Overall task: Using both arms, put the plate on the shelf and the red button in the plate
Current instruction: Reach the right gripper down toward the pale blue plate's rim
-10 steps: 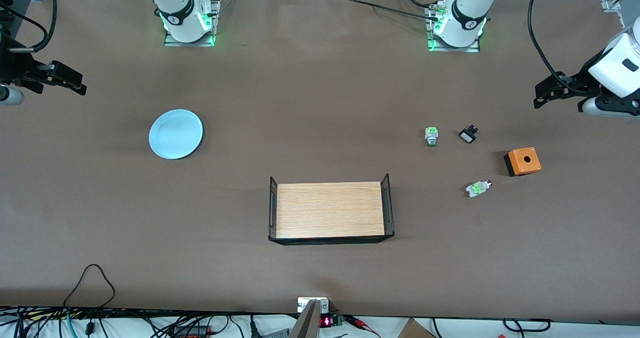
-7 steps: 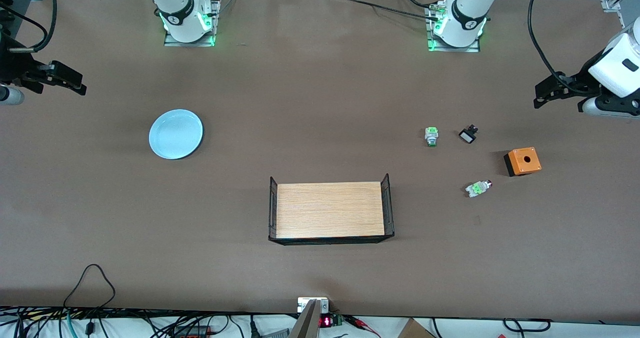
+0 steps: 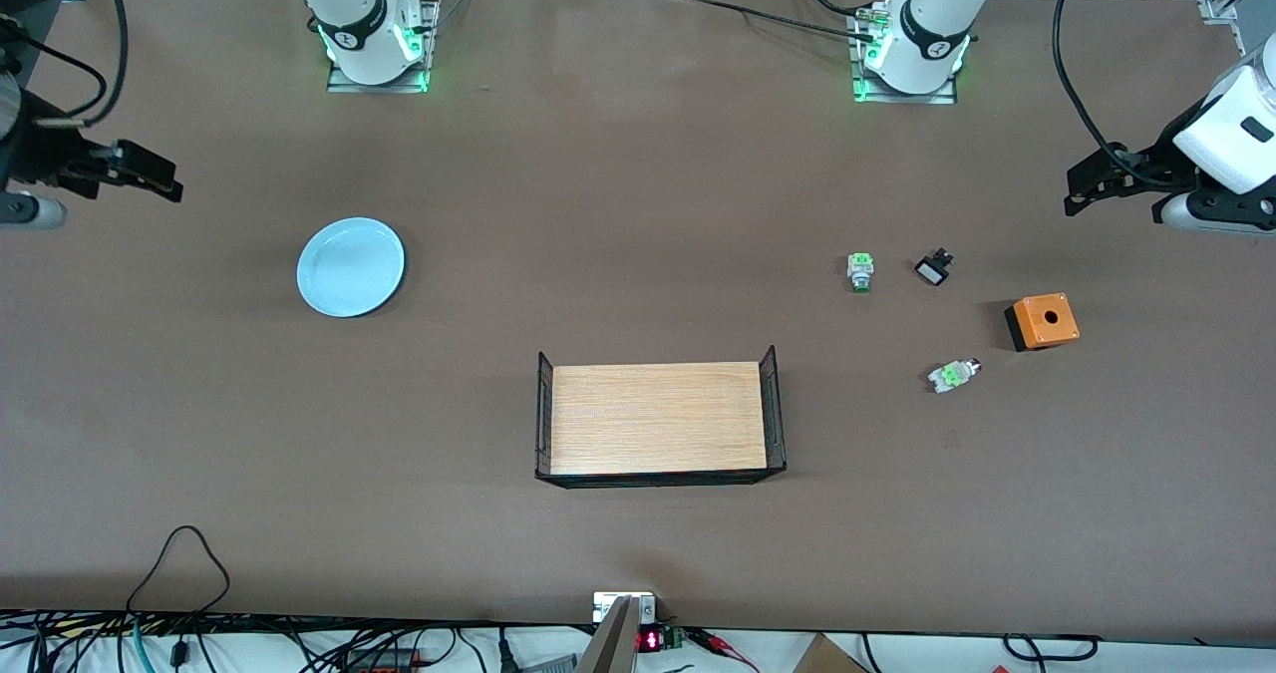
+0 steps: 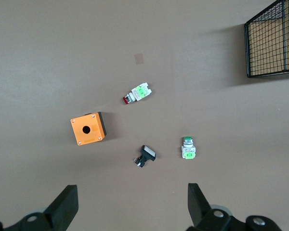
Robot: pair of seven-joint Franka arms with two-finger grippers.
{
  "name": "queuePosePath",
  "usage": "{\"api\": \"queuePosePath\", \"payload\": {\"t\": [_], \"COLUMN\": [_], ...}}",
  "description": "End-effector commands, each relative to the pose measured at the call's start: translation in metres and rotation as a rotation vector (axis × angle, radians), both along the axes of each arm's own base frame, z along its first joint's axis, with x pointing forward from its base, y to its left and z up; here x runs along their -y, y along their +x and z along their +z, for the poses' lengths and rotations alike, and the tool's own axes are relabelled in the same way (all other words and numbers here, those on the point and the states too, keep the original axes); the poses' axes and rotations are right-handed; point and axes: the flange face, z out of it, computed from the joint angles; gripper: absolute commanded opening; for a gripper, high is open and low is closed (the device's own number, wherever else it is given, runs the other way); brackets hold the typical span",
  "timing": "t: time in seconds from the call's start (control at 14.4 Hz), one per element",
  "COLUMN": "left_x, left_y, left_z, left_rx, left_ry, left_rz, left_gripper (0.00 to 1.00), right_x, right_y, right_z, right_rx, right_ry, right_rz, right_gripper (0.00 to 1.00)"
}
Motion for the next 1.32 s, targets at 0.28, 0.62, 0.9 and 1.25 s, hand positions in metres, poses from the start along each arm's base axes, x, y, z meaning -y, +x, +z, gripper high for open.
{"api": "queuePosePath", "payload": {"t": [0.28,0.62,0.9,1.25], "left_x": [-0.003,-0.003,-0.003,-0.003], "left_y": [0.004,0.004,0.004,0.004], "left_z": [0.006,0.006,0.006,0.006], "left_rx": [-0.004,-0.004,-0.004,-0.004], "left_ry": [0.016,0.016,0.016,0.016], "left_rz": [-0.017,-0.018,-0.017,-0.017], "left_gripper": [1.00,1.00,1.00,1.00], "right_x": [0.000,-0.002,0.007,0.033], "right_y": [0.033,0.051,0.050,0.020], "right_z": [-0.055,-0.099,-0.147,-0.208], "right_rx": [-0.036,-0.069,-0.079,-0.060], "right_ry": [-0.018,-0.027,-0.030,-0.008], "right_rz": [-0.017,-0.037,-0.060,-0.100], "right_gripper": [1.00,1.00,1.00,1.00]}}
